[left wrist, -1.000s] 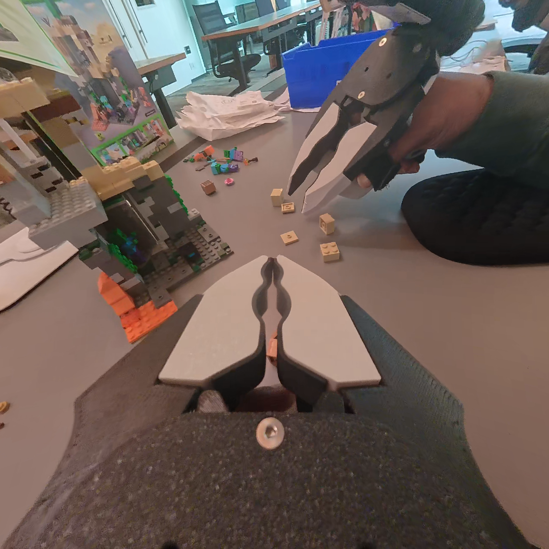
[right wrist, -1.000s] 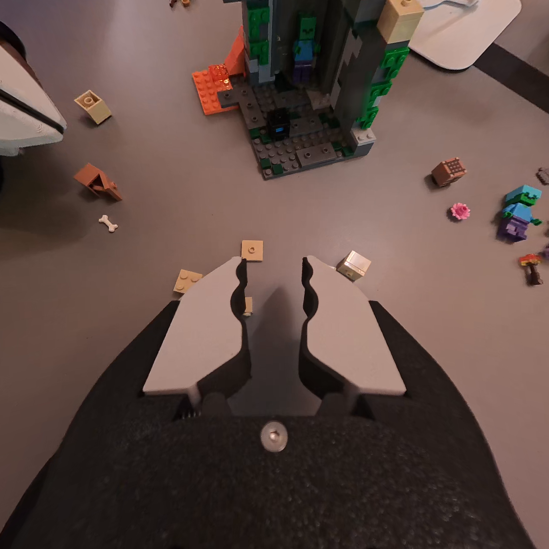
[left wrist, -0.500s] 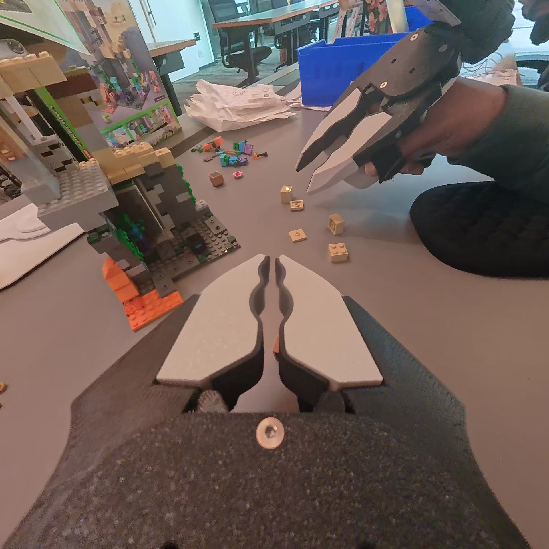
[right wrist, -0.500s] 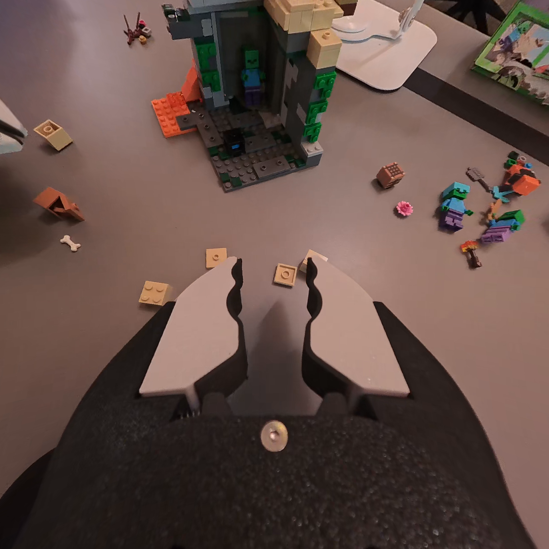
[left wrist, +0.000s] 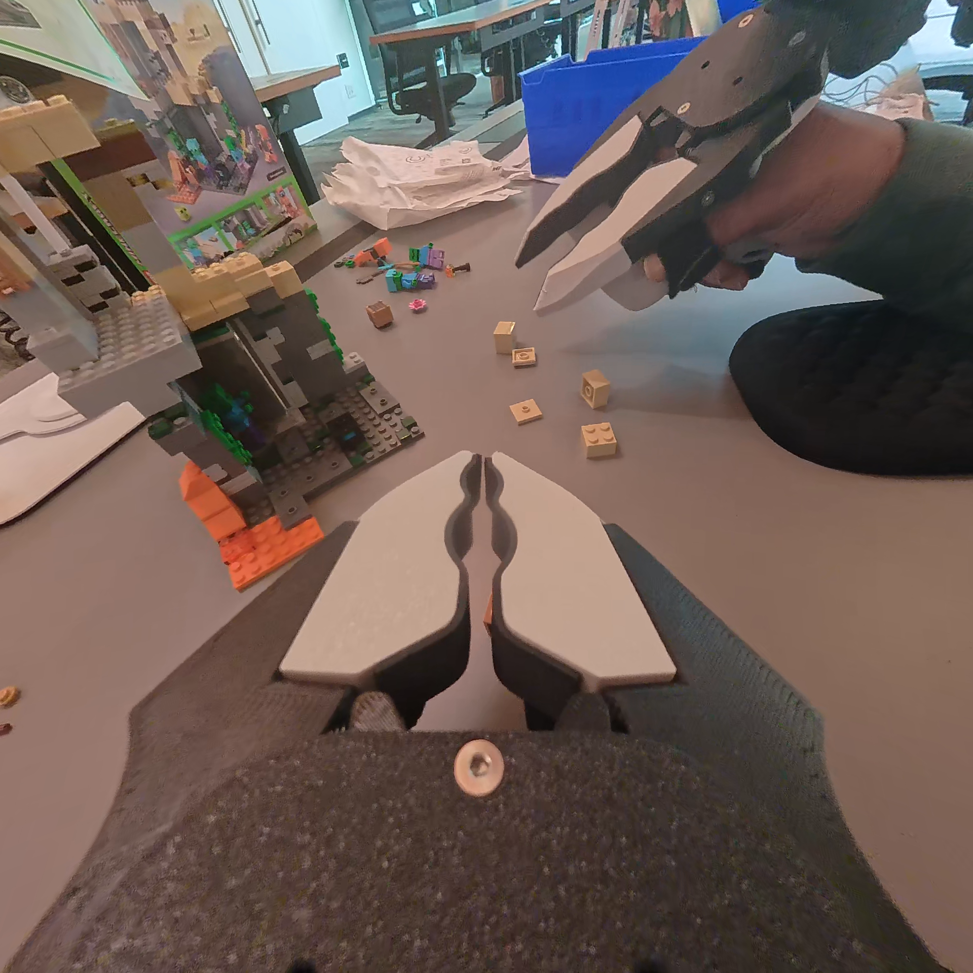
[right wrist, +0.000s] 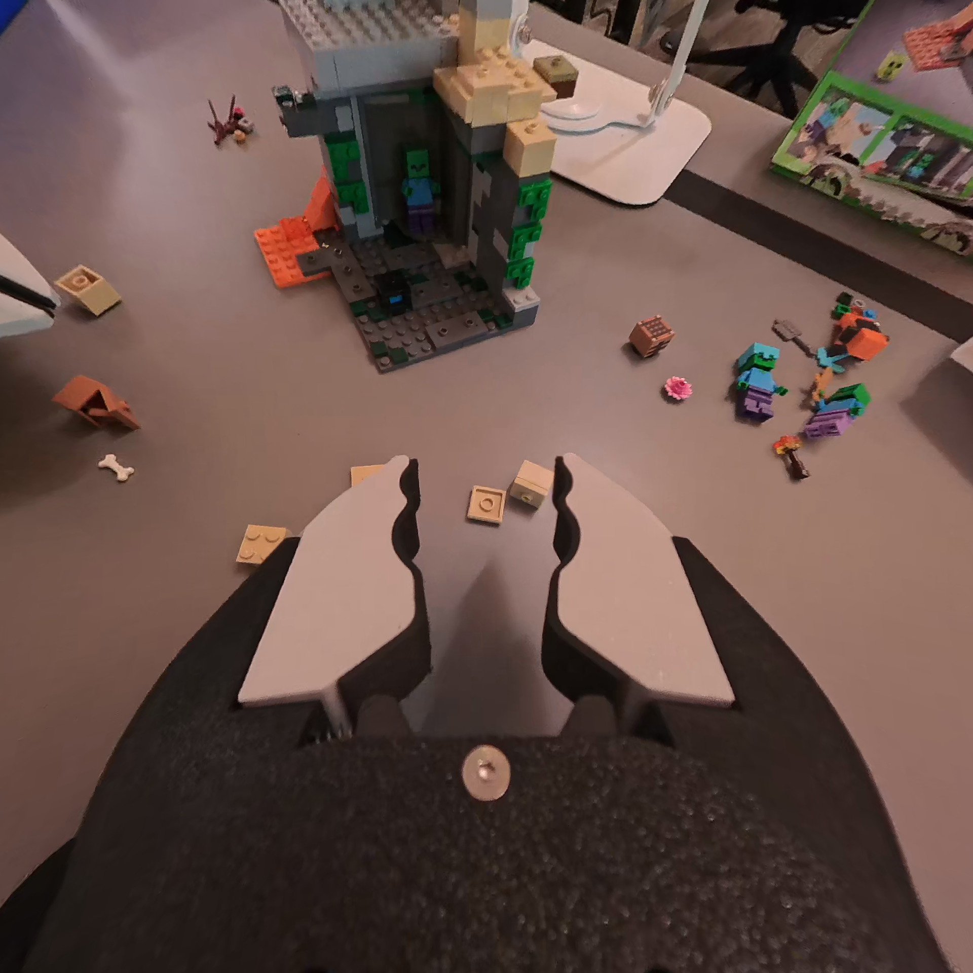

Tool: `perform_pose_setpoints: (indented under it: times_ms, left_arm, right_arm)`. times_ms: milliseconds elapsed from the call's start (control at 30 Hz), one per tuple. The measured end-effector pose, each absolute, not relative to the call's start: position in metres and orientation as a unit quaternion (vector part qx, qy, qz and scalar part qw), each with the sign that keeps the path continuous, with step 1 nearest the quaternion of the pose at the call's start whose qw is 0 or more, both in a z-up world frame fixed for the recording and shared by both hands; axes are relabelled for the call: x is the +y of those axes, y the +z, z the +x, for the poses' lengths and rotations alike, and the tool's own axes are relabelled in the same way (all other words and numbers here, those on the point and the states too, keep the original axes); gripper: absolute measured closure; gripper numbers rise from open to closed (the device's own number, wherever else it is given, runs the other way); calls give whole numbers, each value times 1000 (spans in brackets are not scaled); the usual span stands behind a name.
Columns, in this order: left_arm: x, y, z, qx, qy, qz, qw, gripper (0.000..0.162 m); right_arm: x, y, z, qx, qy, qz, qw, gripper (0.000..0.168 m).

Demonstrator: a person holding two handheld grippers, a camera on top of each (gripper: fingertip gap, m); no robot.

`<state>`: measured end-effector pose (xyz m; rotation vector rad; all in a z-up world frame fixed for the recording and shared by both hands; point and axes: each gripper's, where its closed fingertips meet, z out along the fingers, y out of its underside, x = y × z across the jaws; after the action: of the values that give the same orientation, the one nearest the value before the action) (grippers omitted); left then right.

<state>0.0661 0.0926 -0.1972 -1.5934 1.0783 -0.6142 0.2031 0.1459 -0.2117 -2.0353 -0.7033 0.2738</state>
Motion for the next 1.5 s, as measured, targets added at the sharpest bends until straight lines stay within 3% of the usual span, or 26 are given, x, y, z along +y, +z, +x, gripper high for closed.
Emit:
perform_pose_setpoints:
  times_ms: [500, 767, 833, 1033, 1067, 1267, 1400, 1500]
  left_arm:
    - [93, -197, 66, 452, -255, -667, 535, 162]
    - [93, -198, 66, 455, -254, -667, 532, 162]
    - [93, -198, 67, 457, -254, -666, 533, 162]
    - [92, -198, 66, 457, -252, -664, 535, 162]
    - [92, -198, 66, 458, -252, -664, 535, 162]
    - [91, -198, 67, 461, -250, -662, 535, 162]
    - [91, -199, 67, 463, -250, -663, 533, 162]
    - [91, -199, 67, 464, -250, -662, 533, 162]
  right_arm:
    - [149, -215, 214, -275, 84, -839, 462, 112]
    - [153, -249, 236, -261, 52, -881, 392, 94]
    - [151, -256, 230, -269, 72, -884, 375, 101]
    - [149, -259, 229, -287, 66, -882, 367, 167]
    - [148, -258, 229, -289, 69, -880, 369, 168]
    - [151, -250, 227, -272, 86, -875, 391, 168]
    - [159, -255, 224, -258, 93, -882, 383, 132]
    - [166, -259, 218, -253, 97, -886, 376, 127]
